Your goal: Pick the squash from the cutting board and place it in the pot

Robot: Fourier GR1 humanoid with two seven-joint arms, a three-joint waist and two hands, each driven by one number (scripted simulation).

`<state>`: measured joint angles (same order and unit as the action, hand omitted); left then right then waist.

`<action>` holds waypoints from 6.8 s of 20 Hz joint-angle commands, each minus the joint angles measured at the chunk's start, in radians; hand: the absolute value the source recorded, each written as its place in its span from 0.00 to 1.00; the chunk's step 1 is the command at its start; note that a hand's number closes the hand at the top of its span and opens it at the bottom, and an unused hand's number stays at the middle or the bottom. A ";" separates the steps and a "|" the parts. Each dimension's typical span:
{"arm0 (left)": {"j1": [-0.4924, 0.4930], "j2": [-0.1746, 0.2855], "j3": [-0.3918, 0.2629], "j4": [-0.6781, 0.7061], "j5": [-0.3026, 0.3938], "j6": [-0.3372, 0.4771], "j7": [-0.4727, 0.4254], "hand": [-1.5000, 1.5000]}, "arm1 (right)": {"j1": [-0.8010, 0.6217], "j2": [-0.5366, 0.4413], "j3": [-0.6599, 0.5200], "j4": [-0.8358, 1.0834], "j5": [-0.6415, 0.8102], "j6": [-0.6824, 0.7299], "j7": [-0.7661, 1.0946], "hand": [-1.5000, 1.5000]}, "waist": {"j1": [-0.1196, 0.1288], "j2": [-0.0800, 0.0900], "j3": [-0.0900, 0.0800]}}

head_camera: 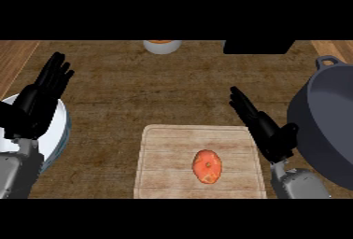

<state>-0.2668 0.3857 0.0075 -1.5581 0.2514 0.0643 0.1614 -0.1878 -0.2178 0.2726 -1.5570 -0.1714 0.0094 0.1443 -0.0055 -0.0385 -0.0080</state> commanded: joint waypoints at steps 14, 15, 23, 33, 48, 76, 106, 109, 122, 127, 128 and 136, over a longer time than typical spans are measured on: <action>0.035 -0.101 0.007 -0.001 -0.083 0.157 0.027 0.50 | -0.171 -0.110 -0.145 0.424 0.183 0.134 -0.868 0.00 | 0.014 0.043 0.009; 0.048 -0.084 0.025 -0.056 -0.067 0.149 0.043 0.50 | -0.184 -0.104 -0.157 0.515 0.194 0.140 -0.961 0.00 | 0.025 0.044 0.010; 0.078 -0.079 0.060 -0.034 -0.066 0.121 0.013 0.50 | -0.183 -0.276 -0.026 0.196 0.295 0.327 -0.628 0.00 | -0.005 0.032 0.006; 0.117 -0.103 0.025 -0.090 -0.090 0.134 0.045 0.50 | -0.285 -0.320 0.199 -0.046 0.466 0.514 -0.197 0.00 | 0.004 0.031 0.006; 0.065 -0.144 0.064 -0.086 -0.120 0.110 0.068 0.50 | -0.190 -0.107 0.233 -0.093 0.649 0.642 -0.004 0.00 | 0.009 0.038 0.008; 0.059 -0.183 0.092 -0.086 -0.191 0.067 0.076 0.50 | -0.137 0.003 0.277 0.217 1.084 0.474 -0.303 1.00 | 0.011 0.039 0.008; 0.112 -0.187 0.162 -0.092 -0.188 0.057 0.040 0.50 | 0.750 0.001 0.185 -0.854 1.164 0.129 -0.029 1.00 | -0.041 0.030 0.008; 0.119 -0.173 0.166 -0.112 -0.167 0.033 0.059 0.50 | 0.754 0.044 0.106 -0.942 1.132 0.069 -0.016 1.00 | -0.025 0.032 0.008; 0.117 -0.213 0.121 -0.129 -0.197 0.058 0.070 0.50 | 0.629 0.090 -0.308 -0.941 0.853 0.085 0.006 1.00 | -0.008 0.036 0.009; 0.065 -0.174 0.152 -0.121 -0.166 0.038 0.117 0.50 | 0.487 0.065 -0.489 -0.867 0.737 0.162 0.015 1.00 | -0.009 0.036 0.009; 0.084 -0.187 0.141 -0.113 -0.185 0.045 0.084 0.50 | 0.448 0.065 -0.537 -0.776 0.699 0.157 0.005 1.00 | -0.005 0.038 0.010; 0.037 -0.201 0.118 -0.096 -0.194 0.051 0.122 0.50 | 0.194 -0.134 -0.816 -0.321 0.563 0.140 -0.147 1.00 | 0.012 0.042 0.009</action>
<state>-0.2073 0.1881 0.1320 -1.6604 0.0572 0.1155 0.2647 0.1067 -0.2523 -0.4394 -2.0856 0.3993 0.1748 0.0987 -0.0036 0.0002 0.0009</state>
